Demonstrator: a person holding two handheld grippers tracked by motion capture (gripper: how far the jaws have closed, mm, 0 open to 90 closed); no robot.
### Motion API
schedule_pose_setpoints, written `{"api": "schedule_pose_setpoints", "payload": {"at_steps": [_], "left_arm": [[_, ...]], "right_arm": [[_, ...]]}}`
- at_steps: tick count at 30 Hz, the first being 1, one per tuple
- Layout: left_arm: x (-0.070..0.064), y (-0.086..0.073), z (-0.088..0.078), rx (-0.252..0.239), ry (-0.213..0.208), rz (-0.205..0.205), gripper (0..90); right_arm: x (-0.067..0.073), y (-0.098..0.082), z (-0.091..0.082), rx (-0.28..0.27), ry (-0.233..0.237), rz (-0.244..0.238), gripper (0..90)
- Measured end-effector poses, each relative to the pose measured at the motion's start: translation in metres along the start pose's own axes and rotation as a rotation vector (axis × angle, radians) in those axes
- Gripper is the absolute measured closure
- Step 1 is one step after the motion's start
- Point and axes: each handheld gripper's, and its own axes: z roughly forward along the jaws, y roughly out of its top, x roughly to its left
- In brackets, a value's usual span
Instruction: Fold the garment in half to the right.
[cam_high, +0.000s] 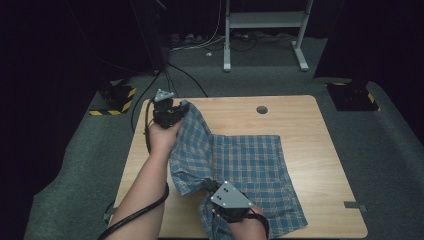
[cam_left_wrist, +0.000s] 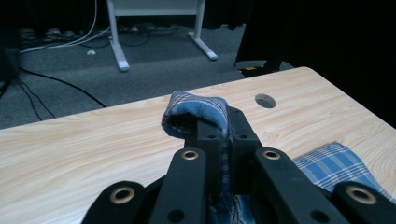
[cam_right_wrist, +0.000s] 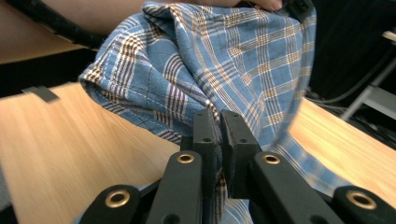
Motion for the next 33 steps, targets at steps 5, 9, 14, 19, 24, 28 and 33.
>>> {"api": "schedule_pose_setpoints", "payload": {"at_steps": [5, 9, 14, 19, 24, 28, 33], "left_arm": [[-0.023, -0.007, 0.022, -0.012, 0.012, 0.008, 86.3], [-0.041, -0.009, 0.038, -0.021, -0.017, 0.006, 86.2], [-0.066, -0.011, 0.061, 0.016, -0.021, 0.077, 86.2], [-0.087, -0.02, 0.082, 0.032, -0.041, 0.095, 86.1], [-0.099, -0.033, 0.098, 0.046, -0.041, 0.09, 86.0], [-0.103, -0.046, 0.112, 0.066, -0.04, 0.077, 85.9], [-0.108, -0.06, 0.126, 0.085, -0.052, 0.071, 85.7]], "right_arm": [[-0.016, -0.022, -0.011, 0.028, -0.056, 0.009, 84.7], [-0.027, -0.036, -0.018, 0.049, -0.085, 0.018, 84.7], [-0.035, -0.054, -0.025, 0.081, -0.095, 0.032, 84.7], [-0.041, -0.07, -0.031, 0.107, -0.117, 0.046, 84.6], [-0.047, -0.085, -0.036, 0.128, -0.142, 0.065, 84.6], [-0.053, -0.099, -0.038, 0.148, -0.156, 0.084, 84.6], [-0.055, -0.115, -0.039, 0.178, -0.165, 0.097, 84.6]]}}
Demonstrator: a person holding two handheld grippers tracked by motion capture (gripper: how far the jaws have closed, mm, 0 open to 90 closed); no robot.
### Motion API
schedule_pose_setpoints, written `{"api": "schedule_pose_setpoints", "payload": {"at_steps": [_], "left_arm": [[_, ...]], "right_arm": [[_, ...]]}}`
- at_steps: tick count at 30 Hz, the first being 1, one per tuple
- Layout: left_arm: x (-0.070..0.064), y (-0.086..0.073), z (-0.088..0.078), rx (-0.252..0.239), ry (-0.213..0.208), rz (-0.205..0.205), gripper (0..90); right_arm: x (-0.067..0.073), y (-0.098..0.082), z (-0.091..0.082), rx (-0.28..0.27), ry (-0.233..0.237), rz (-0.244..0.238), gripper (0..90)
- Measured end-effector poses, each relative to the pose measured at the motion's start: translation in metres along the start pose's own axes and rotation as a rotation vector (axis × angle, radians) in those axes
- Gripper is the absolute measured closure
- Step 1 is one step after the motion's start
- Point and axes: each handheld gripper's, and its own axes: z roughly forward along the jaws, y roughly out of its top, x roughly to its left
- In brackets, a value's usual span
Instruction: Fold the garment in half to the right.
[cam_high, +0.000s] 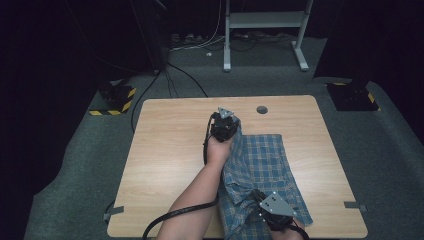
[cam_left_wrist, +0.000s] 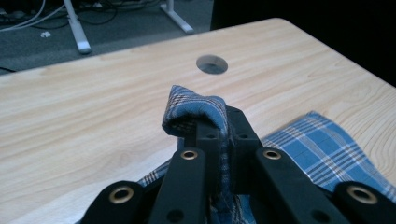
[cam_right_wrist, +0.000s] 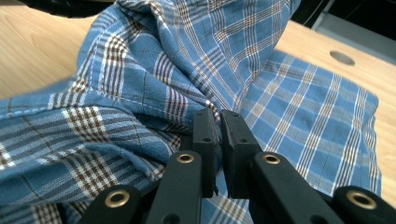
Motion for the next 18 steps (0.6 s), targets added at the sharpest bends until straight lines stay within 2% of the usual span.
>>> {"api": "schedule_pose_setpoints", "payload": {"at_steps": [9, 15, 18], "left_arm": [[-0.007, -0.017, 0.02, 0.023, -0.015, 0.002, 85.1], [-0.007, -0.026, 0.025, 0.048, -0.016, 0.013, 82.4], [-0.005, -0.027, 0.025, 0.059, -0.018, 0.004, 78.2]], "right_arm": [[-0.004, -0.024, 0.005, 0.051, 0.0, 0.013, 84.5], [-0.001, -0.031, 0.005, 0.064, 0.011, 0.019, 84.6], [-0.001, -0.032, 0.004, 0.067, 0.017, 0.019, 84.6]]}}
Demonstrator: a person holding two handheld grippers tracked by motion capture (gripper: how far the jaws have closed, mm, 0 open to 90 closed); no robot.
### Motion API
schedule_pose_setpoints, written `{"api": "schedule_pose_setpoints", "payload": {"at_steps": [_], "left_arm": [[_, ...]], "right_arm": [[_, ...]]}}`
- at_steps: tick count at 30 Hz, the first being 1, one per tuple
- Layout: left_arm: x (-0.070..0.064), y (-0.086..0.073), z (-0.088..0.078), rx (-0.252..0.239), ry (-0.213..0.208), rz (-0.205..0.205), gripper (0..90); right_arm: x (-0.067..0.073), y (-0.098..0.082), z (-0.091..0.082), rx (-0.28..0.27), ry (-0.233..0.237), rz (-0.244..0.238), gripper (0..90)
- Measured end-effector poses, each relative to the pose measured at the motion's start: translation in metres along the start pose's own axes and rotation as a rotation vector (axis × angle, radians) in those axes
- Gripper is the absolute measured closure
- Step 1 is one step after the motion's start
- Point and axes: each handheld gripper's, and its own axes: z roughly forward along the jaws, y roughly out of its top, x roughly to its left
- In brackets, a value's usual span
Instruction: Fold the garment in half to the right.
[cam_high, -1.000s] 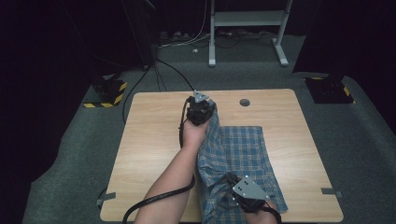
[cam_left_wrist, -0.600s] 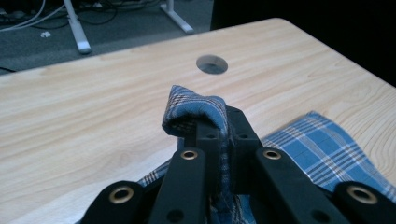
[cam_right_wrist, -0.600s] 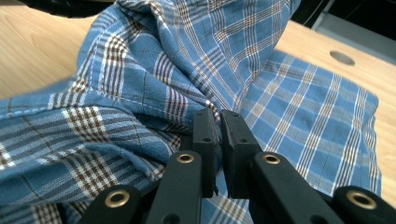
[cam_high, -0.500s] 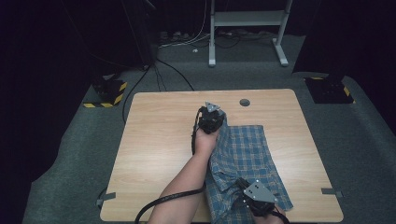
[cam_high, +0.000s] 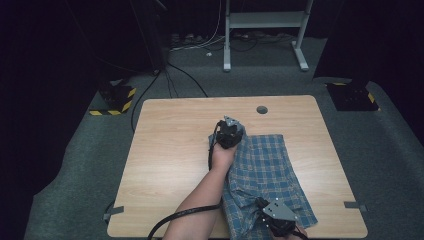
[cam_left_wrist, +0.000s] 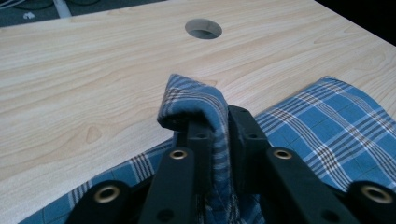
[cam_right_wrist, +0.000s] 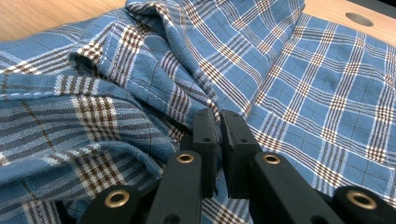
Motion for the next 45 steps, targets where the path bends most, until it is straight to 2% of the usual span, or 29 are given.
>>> {"api": "schedule_pose_setpoints", "payload": {"at_steps": [3, 7, 11, 13, 16, 21, 24, 27, 33, 40, 45], "left_arm": [[0.001, -0.002, 0.0, 0.008, -0.006, -0.002, 72.9], [0.001, -0.003, 0.002, 0.021, -0.01, -0.005, 55.8], [0.003, -0.006, -0.003, -0.002, -0.018, 0.007, 35.1], [0.004, -0.008, -0.007, -0.02, -0.023, 0.014, 28.1], [0.008, -0.011, -0.018, -0.05, -0.031, 0.025, 23.3], [0.016, -0.015, -0.037, -0.076, -0.032, 0.026, 21.5], [0.023, -0.019, -0.049, -0.081, -0.016, 0.029, 21.5], [0.029, -0.025, -0.061, -0.067, 0.012, 0.05, 21.9], [0.037, -0.052, -0.075, -0.016, 0.04, 0.049, 22.8], [0.028, -0.088, -0.075, 0.09, 0.04, 0.045, 23.7], [0.028, -0.09, -0.071, 0.122, 0.061, 0.033, 26.7]], "right_arm": [[0.0, 0.001, -0.001, 0.0, 0.005, 0.003, 84.5], [0.001, 0.001, -0.001, 0.001, 0.008, 0.002, 84.5], [0.002, 0.0, 0.0, 0.0, 0.009, 0.001, 84.5], [0.002, 0.0, 0.0, -0.002, 0.009, 0.0, 84.5], [0.002, 0.0, 0.0, -0.003, 0.008, -0.006, 84.5], [0.003, 0.0, 0.0, 0.001, 0.005, -0.008, 84.5], [0.003, 0.0, 0.001, 0.001, 0.004, -0.009, 84.5], [0.003, 0.0, 0.001, 0.001, 0.002, -0.013, 84.5], [0.003, 0.001, 0.001, 0.001, -0.002, -0.02, 84.5], [0.005, 0.001, 0.002, 0.01, -0.001, -0.017, 84.5], [0.007, 0.0, 0.006, 0.025, 0.01, -0.019, 84.4]]}}
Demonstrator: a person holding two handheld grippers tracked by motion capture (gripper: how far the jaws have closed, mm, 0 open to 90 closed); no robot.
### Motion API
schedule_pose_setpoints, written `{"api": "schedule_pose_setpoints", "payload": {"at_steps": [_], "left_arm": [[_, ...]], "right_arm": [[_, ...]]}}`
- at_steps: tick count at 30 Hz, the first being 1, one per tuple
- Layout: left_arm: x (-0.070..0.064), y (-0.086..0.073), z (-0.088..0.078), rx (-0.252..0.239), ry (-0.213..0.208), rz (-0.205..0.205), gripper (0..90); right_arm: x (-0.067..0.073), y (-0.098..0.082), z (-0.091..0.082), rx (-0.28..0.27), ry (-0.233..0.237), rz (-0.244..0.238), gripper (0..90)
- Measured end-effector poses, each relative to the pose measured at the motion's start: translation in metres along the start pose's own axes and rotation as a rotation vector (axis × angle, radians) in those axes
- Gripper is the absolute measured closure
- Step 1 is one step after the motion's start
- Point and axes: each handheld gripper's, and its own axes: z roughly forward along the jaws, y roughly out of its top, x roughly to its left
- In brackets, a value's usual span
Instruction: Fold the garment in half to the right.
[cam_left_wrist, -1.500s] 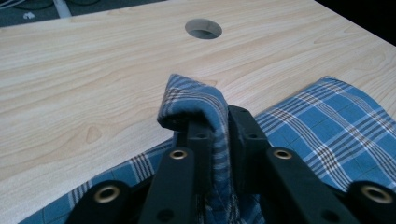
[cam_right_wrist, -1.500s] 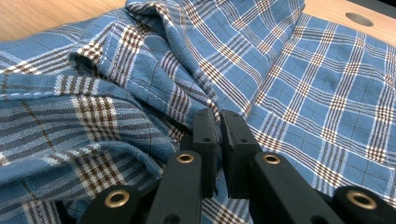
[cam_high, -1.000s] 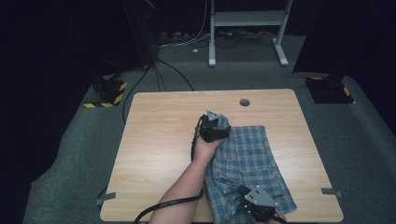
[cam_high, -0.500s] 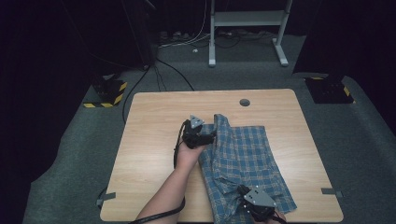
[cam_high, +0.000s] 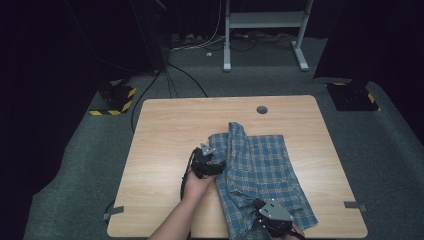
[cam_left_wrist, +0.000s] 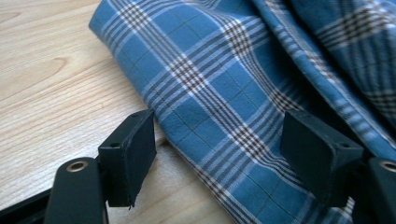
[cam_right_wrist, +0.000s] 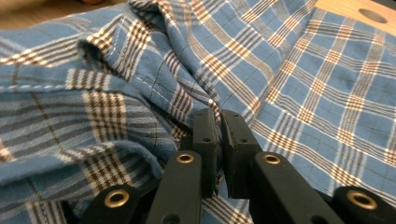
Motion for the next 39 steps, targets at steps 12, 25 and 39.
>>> {"api": "schedule_pose_setpoints", "payload": {"at_steps": [12, 25, 39], "left_arm": [[0.023, 0.01, 0.01, -0.004, 0.035, -0.017, 29.6], [0.05, 0.024, 0.024, -0.01, 0.067, -0.09, 30.0], [0.042, 0.015, 0.004, -0.06, 0.057, -0.158, 23.3]], "right_arm": [[0.015, 0.015, 0.022, 0.001, 0.053, -0.039, 84.4], [0.015, 0.039, 0.057, 0.006, 0.07, -0.053, 84.3], [0.015, 0.042, 0.053, -0.001, 0.054, -0.053, 83.8]]}}
